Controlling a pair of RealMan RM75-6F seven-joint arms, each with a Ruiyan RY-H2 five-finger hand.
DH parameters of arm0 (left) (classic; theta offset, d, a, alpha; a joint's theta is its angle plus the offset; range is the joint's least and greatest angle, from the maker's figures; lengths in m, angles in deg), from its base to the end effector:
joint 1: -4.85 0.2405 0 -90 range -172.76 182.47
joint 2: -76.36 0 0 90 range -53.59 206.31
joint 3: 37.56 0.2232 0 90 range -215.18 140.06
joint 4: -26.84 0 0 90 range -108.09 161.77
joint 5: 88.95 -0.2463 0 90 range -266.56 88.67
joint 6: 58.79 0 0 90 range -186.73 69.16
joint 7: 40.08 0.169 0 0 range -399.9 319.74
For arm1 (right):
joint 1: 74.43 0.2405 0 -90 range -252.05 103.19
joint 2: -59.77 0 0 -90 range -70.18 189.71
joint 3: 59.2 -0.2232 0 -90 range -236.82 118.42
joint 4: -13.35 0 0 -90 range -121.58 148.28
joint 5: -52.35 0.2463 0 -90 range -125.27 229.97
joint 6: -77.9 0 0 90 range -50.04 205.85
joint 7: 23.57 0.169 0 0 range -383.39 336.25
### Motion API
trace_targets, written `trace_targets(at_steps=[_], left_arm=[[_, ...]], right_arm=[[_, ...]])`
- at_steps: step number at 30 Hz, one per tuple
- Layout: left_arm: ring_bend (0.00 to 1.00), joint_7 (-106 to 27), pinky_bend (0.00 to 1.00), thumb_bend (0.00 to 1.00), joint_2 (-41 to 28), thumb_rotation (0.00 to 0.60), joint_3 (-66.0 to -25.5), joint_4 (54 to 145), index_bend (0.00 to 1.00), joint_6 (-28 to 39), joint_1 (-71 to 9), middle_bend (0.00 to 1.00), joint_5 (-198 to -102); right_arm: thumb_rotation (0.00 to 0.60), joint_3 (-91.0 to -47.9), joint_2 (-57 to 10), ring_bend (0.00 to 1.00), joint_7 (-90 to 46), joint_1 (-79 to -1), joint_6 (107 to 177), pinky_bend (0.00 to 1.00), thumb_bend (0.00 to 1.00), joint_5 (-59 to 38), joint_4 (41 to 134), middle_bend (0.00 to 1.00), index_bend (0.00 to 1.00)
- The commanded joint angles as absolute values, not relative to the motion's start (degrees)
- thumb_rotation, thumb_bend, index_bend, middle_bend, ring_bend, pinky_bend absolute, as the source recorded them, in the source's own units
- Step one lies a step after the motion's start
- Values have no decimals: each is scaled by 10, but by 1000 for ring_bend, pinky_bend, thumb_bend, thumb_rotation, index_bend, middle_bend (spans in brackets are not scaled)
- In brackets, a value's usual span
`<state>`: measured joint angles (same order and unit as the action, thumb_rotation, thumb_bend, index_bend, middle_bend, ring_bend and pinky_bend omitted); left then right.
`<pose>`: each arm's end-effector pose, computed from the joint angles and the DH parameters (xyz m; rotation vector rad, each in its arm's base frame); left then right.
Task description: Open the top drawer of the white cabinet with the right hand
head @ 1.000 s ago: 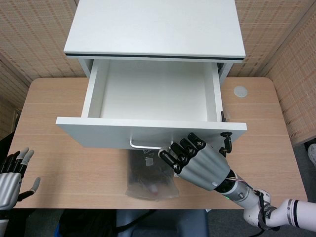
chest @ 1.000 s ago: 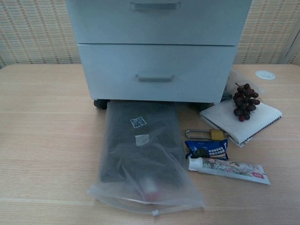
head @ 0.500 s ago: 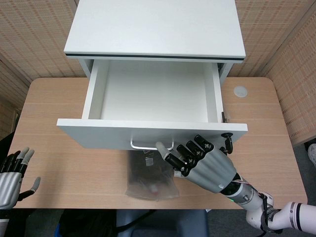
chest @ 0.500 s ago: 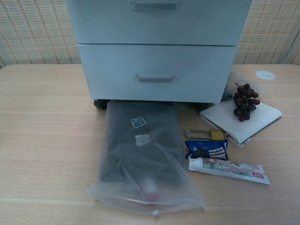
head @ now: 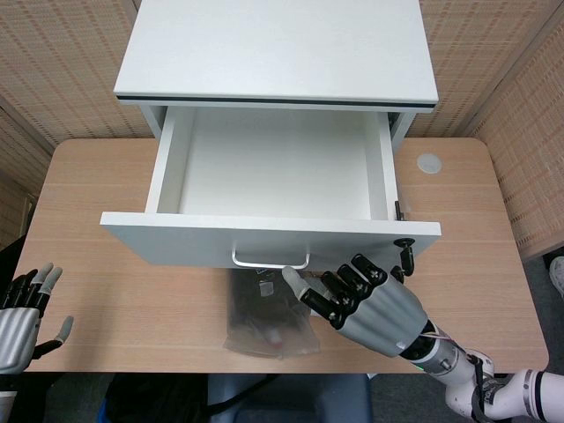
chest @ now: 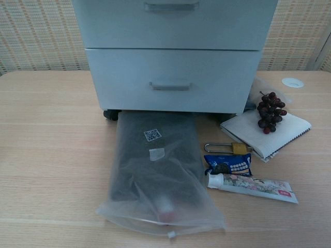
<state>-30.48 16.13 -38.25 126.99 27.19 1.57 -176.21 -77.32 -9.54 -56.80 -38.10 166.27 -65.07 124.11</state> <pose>-0.2767 0.1876 0.1126 -1.4400 -0.8503 -0.8099 0.0335 -0.2323 0.1216 1.5469 0.3149 1.7094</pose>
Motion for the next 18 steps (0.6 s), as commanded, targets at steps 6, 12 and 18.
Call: trace_targets(at_steps=[6, 12, 18], left_arm=[[0, -304, 72, 375, 162, 600, -382, 1271, 0, 272, 16, 0, -1762], [0, -304, 72, 376, 163, 600, -382, 1273, 0, 271, 15, 0, -1762], [0, -302, 72, 376, 163, 600, -382, 1274, 0, 269, 14, 0, -1761]], right_arm=[[600, -766, -93, 985, -561, -386, 1654, 1000, 156, -664, 1244, 928, 393], [600, -760, -87, 976, -553, -393, 1652, 1000, 155, -674, 1246, 919, 393], [600, -745, -79, 976, -544, -406, 1653, 1000, 155, -687, 1250, 919, 393]])
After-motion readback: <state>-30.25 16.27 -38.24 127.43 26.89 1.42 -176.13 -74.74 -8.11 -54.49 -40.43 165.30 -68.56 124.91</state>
